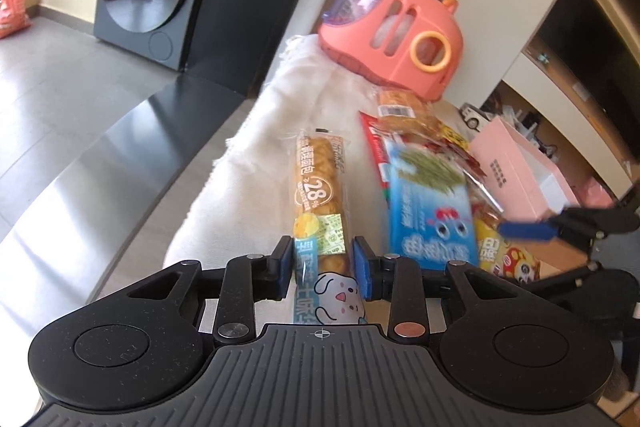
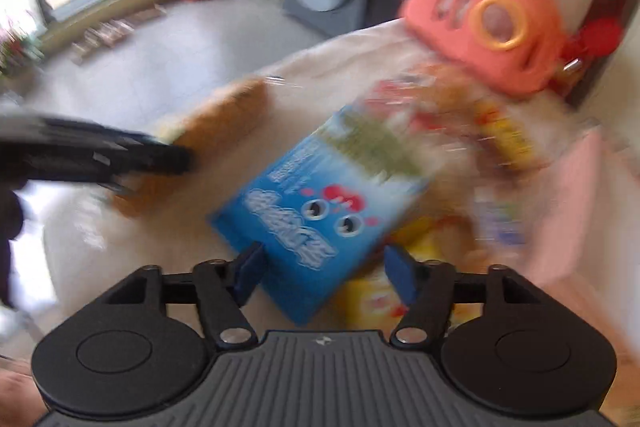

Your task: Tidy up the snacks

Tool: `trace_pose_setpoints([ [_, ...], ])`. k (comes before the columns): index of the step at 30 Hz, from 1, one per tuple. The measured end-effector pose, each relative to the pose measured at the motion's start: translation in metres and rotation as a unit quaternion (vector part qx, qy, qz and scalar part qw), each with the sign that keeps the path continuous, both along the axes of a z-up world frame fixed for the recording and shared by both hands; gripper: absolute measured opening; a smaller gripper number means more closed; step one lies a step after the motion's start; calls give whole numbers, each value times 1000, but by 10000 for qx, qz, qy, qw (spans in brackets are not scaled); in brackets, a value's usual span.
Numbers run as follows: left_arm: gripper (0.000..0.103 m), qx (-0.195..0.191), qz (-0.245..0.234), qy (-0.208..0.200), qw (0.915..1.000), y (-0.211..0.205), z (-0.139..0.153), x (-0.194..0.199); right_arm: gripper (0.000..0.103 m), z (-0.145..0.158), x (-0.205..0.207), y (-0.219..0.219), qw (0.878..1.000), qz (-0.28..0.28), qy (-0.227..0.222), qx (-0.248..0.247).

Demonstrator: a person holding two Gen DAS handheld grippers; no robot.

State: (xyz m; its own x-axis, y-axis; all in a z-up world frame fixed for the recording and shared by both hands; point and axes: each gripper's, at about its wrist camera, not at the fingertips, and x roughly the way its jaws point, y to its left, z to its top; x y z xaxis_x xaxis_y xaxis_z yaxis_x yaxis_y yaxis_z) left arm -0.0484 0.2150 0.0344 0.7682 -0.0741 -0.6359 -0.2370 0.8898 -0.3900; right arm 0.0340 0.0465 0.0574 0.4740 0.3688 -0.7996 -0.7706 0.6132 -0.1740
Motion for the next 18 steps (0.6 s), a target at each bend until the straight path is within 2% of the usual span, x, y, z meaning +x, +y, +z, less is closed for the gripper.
trace_pose_setpoints([
  [2, 35, 31, -30, 9, 10000, -3, 1, 1, 75, 2, -1, -3, 9981, -153, -561, -199],
  [4, 36, 46, -25, 16, 10000, -4, 1, 2, 75, 9, 5, -11, 9967, -371, -718, -115],
  [5, 36, 45, -17, 18, 10000, -4, 1, 2, 76, 14, 10, -15, 9971, -479, -593, 60],
  [7, 36, 46, 3, 14, 10000, -4, 0, 2, 77, 21, 21, -23, 9963, -694, -54, 505],
  [9, 36, 115, 33, -1, 9999, -4, 1, 1, 78, 22, 33, -23, 9904, -917, 522, 898],
  [11, 36, 266, 62, -19, 9996, -5, 3, -1, 78, 19, 39, -17, 9823, -1172, 976, 1084],
  [14, 36, 398, 86, -12, 9992, -5, 4, -3, 78, 11, 49, 4, 9713, -1485, 1453, 1158],
  [18, 37, 326, 73, -19, 9994, -2, 1, -3, 78, -5, 65, 38, 9667, -1809, 1575, 896],
])
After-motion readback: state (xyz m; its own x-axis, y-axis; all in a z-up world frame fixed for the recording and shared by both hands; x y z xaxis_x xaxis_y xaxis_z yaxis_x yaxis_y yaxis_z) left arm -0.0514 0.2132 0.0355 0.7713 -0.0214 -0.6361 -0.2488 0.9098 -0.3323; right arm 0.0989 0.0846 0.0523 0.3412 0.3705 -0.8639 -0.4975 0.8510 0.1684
